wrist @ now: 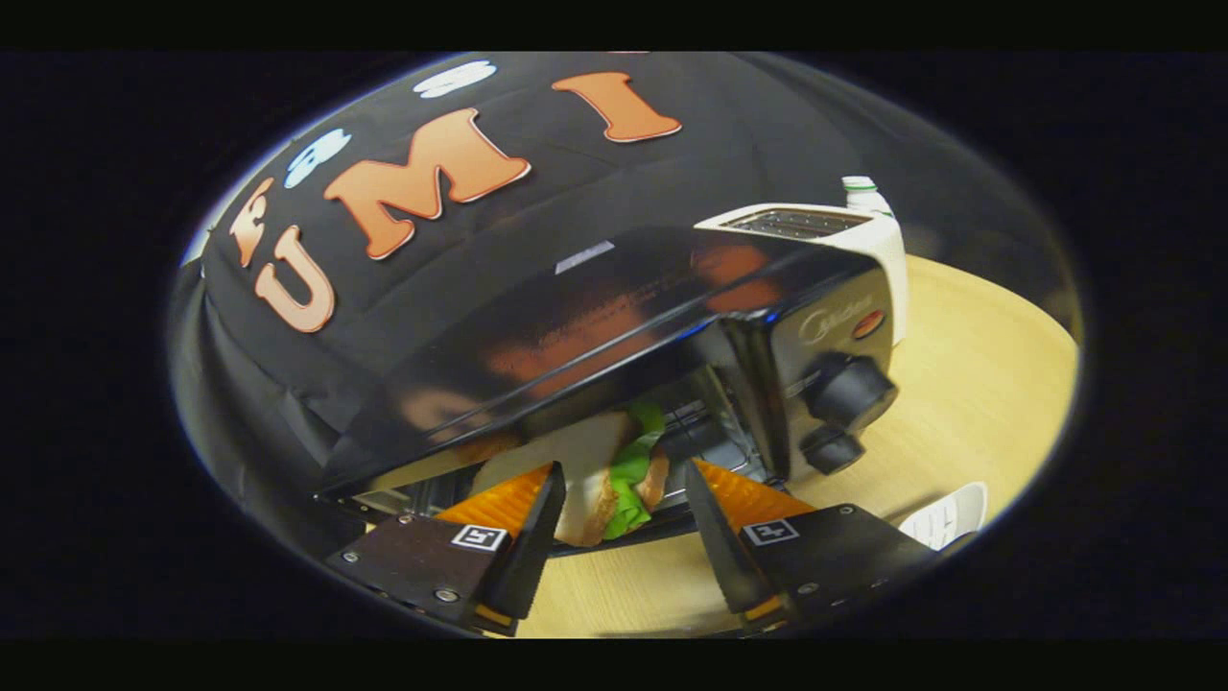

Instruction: Open the toaster oven, put the food inside, and close the toaster oven door.

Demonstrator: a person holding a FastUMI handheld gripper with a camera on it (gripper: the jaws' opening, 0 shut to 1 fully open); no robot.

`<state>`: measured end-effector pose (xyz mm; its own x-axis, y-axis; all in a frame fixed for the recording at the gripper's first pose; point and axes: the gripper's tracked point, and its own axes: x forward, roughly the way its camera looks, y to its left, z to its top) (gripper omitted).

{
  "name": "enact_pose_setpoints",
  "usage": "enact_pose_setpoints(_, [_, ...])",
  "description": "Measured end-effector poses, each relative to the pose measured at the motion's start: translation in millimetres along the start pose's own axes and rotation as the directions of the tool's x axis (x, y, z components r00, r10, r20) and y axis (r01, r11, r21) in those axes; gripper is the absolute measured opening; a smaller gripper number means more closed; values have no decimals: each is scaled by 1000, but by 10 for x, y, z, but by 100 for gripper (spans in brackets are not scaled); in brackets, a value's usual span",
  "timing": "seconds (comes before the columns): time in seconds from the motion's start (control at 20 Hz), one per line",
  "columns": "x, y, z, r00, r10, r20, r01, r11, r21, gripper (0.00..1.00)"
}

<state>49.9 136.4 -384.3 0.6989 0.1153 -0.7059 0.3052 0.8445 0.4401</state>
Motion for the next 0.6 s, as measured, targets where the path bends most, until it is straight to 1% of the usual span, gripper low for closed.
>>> enact_pose_setpoints(0.1, [-161,-92,-70,999,1,-34,-2,1000,-31,75])
enact_pose_setpoints(0.2, [-399,-157,-166,997,21,-70,-28,994,-105,76])
enact_pose_setpoints(0.3, [-646,-168,-308,992,57,-112,-74,985,-154,76])
enact_pose_setpoints(0.45, [-1049,-206,-620,975,114,-192,-159,959,-235,77])
enact_pose_setpoints(0.6, [-1361,-295,-954,954,133,-269,-213,931,-296,77])
